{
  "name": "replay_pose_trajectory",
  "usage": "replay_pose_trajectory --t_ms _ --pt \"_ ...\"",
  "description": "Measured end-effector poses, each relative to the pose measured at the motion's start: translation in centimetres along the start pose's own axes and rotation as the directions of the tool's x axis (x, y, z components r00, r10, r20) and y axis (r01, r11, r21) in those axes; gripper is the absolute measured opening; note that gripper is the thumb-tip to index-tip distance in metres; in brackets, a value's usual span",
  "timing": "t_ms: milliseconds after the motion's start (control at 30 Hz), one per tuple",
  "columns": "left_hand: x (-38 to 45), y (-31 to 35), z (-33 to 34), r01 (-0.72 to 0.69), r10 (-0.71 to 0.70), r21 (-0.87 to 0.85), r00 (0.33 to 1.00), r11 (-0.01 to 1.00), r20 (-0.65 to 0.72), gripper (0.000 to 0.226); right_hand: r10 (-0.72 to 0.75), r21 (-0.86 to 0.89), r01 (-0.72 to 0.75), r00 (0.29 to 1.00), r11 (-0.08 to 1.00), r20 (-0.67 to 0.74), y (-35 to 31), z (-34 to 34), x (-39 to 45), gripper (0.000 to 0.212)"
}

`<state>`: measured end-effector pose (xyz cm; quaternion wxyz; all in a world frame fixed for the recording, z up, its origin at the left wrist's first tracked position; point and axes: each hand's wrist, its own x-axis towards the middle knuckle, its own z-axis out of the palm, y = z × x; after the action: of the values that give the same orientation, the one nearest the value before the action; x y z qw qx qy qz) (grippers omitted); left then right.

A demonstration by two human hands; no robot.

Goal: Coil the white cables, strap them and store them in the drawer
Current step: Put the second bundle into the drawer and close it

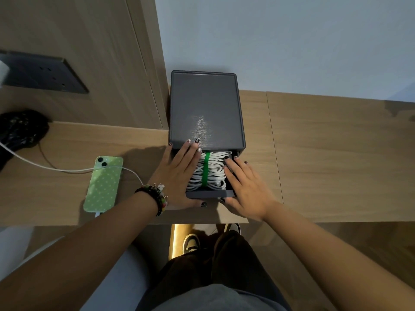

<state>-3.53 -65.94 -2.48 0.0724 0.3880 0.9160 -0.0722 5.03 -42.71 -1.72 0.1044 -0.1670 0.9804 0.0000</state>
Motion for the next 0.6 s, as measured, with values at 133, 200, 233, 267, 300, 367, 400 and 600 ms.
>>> replay_pose_trajectory --t_ms 133,200,233,267,300,367,400,600 --pt "-0.2 0.2 0.1 -0.065 0.064 -0.021 0.996 0.998 -0.067 0.11 -0.044 0.051 0.045 0.999 0.998 -0.005 0.2 -0.3 0.4 0.08" --pt "-0.3 0.3 0.0 -0.087 0.087 0.002 0.992 0.996 -0.088 0.101 -0.099 0.03 0.098 0.995 0.995 0.03 0.5 -0.4 0.7 0.081" --pt "-0.3 0.3 -0.1 -0.091 0.092 0.011 0.992 0.996 -0.092 0.098 -0.121 0.017 0.12 0.992 0.993 0.048 0.6 -0.4 0.8 0.081" --pt "-0.3 0.3 -0.2 -0.09 0.091 0.017 0.992 0.996 -0.092 0.096 -0.134 0.012 0.133 0.989 0.991 0.061 0.8 -0.4 0.9 0.081" --pt "-0.3 0.3 -0.4 -0.084 0.086 0.024 0.992 0.996 -0.087 0.095 -0.14 0.012 0.14 0.987 0.99 0.073 0.9 -0.4 1.1 0.081" --pt "-0.2 0.2 -0.5 -0.071 0.075 0.047 0.994 0.996 -0.075 0.094 -0.142 0.011 0.142 0.987 0.99 0.08 1.0 -0.3 1.3 0.081" --pt "-0.2 0.2 -0.6 -0.067 0.071 0.058 0.995 0.996 -0.073 0.094 -0.143 0.005 0.143 0.987 0.99 0.076 1.1 -0.3 1.3 0.082" --pt "0.5 -0.5 -0.7 -0.089 0.089 0.007 0.99 0.996 -0.107 0.089 -0.091 0.037 0.088 0.994 0.995 0.068 1.2 -1.3 2.7 0.089"
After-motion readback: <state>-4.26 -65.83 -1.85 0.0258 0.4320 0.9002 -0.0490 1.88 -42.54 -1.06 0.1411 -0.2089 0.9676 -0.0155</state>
